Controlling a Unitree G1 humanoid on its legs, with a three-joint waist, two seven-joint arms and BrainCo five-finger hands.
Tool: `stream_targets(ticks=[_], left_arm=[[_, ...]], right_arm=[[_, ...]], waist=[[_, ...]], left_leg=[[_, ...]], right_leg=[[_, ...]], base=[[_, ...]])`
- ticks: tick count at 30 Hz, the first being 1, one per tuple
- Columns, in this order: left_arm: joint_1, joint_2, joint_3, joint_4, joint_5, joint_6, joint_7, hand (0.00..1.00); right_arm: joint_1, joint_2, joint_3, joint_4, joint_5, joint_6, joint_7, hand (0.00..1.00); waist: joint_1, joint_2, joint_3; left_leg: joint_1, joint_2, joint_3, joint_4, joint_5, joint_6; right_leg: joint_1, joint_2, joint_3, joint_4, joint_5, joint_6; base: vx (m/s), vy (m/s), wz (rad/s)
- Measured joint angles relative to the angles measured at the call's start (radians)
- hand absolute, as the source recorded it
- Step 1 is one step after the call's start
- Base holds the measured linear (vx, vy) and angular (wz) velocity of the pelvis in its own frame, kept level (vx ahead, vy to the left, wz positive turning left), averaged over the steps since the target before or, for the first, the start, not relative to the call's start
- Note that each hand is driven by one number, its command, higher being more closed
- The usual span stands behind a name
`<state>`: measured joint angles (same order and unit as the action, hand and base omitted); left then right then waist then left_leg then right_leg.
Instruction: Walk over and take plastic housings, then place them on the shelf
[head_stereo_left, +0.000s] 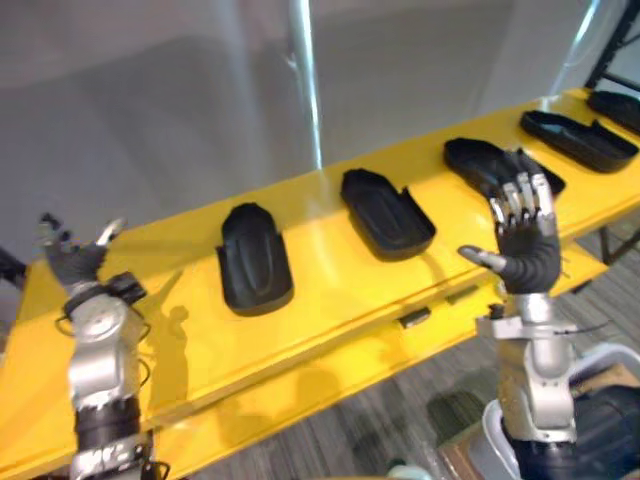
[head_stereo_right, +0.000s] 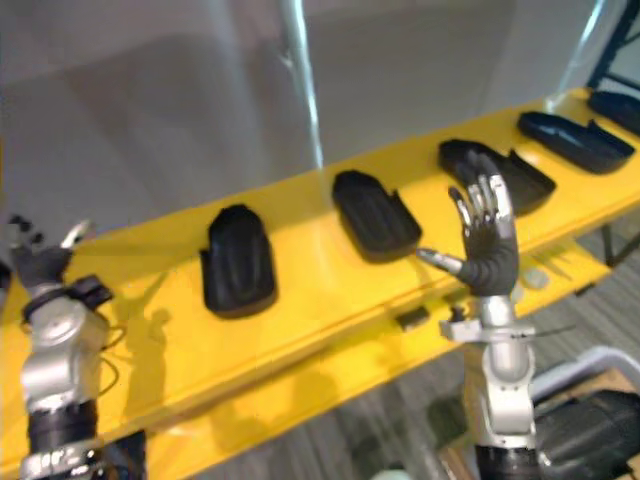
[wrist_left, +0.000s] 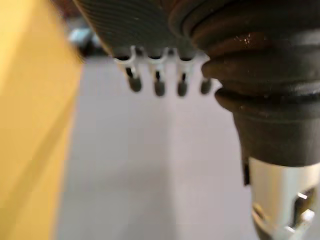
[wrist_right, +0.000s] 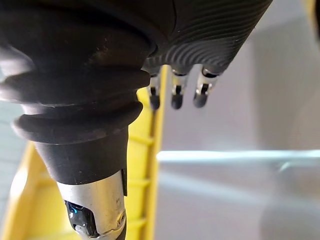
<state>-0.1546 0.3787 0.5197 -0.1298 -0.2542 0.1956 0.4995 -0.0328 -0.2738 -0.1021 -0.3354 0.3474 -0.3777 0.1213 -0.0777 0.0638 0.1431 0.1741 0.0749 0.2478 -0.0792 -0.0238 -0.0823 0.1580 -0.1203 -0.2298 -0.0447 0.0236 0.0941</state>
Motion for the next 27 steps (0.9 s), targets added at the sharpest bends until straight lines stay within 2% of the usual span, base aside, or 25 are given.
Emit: stream_targets(ticks=[1,3,5,6,8,9,10,12,16,18,20,21,22,24,27], left_arm=[[0.02,0.001,0.03,-0.025,0.001,-0.018,0.001,0.0],[0.053,0.001,0.065,-0.063,0.021,-0.057,0.009,0.0],[0.086,-0.001,0.085,-0.119,0.028,-0.132,0.023,0.0],[0.098,-0.007,0.088,-0.141,0.03,-0.154,0.03,0.0],[0.154,-0.081,0.083,-0.268,0.049,-0.26,0.043,0.0],[0.171,-0.107,0.077,-0.298,0.07,-0.287,0.049,0.0],[0.205,-0.16,0.045,-0.35,0.101,-0.335,0.068,0.0],[0.28,-0.248,-0.016,-0.405,0.167,-0.396,0.1,0.0],[0.375,-0.354,-0.094,-0.411,0.226,-0.451,0.141,0.0],[0.41,-0.378,-0.123,-0.409,0.233,-0.458,0.144,0.0],[0.437,-0.394,-0.144,-0.408,0.237,-0.476,0.136,0.0],[0.458,-0.395,-0.16,-0.409,0.244,-0.505,0.111,0.0],[0.463,-0.395,-0.165,-0.409,0.256,-0.513,0.106,0.0],[0.47,-0.395,-0.183,-0.41,0.275,-0.556,0.106,0.0],[0.469,-0.394,-0.198,-0.415,0.299,-0.571,0.117,0.0]], right_arm=[[-0.001,0.0,0.003,-0.012,0.0,-0.001,0.003,0.0],[-0.011,0.0,0.022,-0.014,0.005,-0.001,0.01,0.0],[-0.019,0.005,0.079,-0.022,0.031,0.005,0.021,0.0],[-0.022,0.01,0.098,-0.022,0.033,0.011,0.026,0.0],[-0.027,0.038,0.176,-0.033,0.034,0.045,0.041,0.0],[-0.029,0.047,0.198,-0.034,0.034,0.055,0.044,0.0],[-0.029,0.06,0.243,-0.034,0.033,0.069,0.053,0.0],[-0.033,0.08,0.338,-0.034,0.032,0.097,0.06,0.0],[-0.086,0.108,0.558,0.052,0.01,0.145,0.059,0.0],[-0.126,0.131,0.639,0.116,-0.07,0.164,0.028,0.0],[-0.144,0.141,0.657,0.155,-0.087,0.172,0.019,0.0],[-0.149,0.142,0.655,0.169,-0.084,0.182,0.009,0.0],[-0.15,0.141,0.655,0.172,-0.083,0.182,0.008,0.0],[-0.173,0.141,0.668,0.19,-0.017,0.184,0.034,0.0],[-0.212,0.15,0.74,0.197,0.041,0.186,0.081,0.0]], waist=[[0.015,-0.002,-0.001],[0.021,-0.007,-0.006],[0.044,-0.016,-0.013],[0.049,-0.019,-0.015],[0.065,-0.031,-0.031],[0.065,-0.033,-0.037],[0.067,-0.038,-0.045],[0.08,-0.043,-0.06],[0.12,-0.06,-0.081],[0.133,-0.075,-0.09],[0.152,-0.08,-0.093],[0.158,-0.086,-0.097],[0.158,-0.087,-0.099],[0.168,-0.088,-0.1],[0.175,-0.089,-0.1]], left_leg=[[-0.003,-0.001,-0.009,-0.002,0.0,0.0],[-0.012,-0.005,-0.032,-0.005,0.004,0.002],[-0.02,-0.007,-0.048,-0.004,0.009,0.002],[-0.02,-0.007,-0.048,-0.001,0.01,0.002],[-0.025,-0.008,-0.057,-0.001,0.01,0.002],[-0.034,-0.01,-0.069,-0.001,0.01,0.002],[-0.036,-0.012,-0.084,-0.001,0.011,0.002],[-0.046,-0.014,-0.102,-0.001,0.012,0.004],[-0.063,-0.019,-0.133,-0.007,0.019,0.005],[-0.073,-0.023,-0.158,-0.008,0.026,0.007],[-0.074,-0.026,-0.164,-0.008,0.03,0.009],[-0.083,-0.034,-0.186,-0.009,0.036,0.012],[-0.088,-0.036,-0.193,-0.009,0.039,0.013],[-0.089,-0.04,-0.199,-0.009,0.044,0.016],[-0.089,-0.041,-0.203,-0.009,0.047,0.015]], right_leg=[[0.003,-0.001,-0.01,-0.001,-0.001,0.0],[0.008,-0.005,-0.032,-0.003,-0.004,0.002],[0.007,-0.005,-0.048,-0.008,-0.004,0.002],[0.007,-0.005,-0.048,-0.009,-0.004,0.002],[0.01,-0.006,-0.059,-0.015,-0.004,0.002],[0.011,-0.006,-0.069,-0.016,-0.004,0.002],[0.015,-0.008,-0.082,-0.017,-0.004,0.002],[0.018,-0.01,-0.103,-0.017,-0.004,0.002],[0.021,-0.011,-0.13,-0.018,-0.005,0.001],[0.02,-0.014,-0.157,-0.015,-0.011,0.003],[0.02,-0.017,-0.165,-0.008,-0.013,0.002],[0.021,-0.021,-0.184,0.004,-0.024,0.007],[0.02,-0.024,-0.192,0.007,-0.026,0.007],[0.019,-0.03,-0.205,0.017,-0.03,0.004],[0.02,-0.03,-0.209,0.018,-0.03,0.004]], base=[[0.0,-0.012,0.27],[0.0,-0.014,0.33],[0.04,-0.008,0.19],[0.06,-0.008,0.07],[0.04,-0.005,0.12],[0.02,-0.013,0.32],[0.02,-0.01,0.33],[-0.01,-0.009,0.28],[-0.04,-0.01,0.23],[-0.05,-0.017,0.35],[-0.03,-0.008,0.25],[-0.07,-0.009,0.3],[-0.08,0.0,0.35],[-0.06,0.02,0.13],[-0.04,0.007,0.03]])
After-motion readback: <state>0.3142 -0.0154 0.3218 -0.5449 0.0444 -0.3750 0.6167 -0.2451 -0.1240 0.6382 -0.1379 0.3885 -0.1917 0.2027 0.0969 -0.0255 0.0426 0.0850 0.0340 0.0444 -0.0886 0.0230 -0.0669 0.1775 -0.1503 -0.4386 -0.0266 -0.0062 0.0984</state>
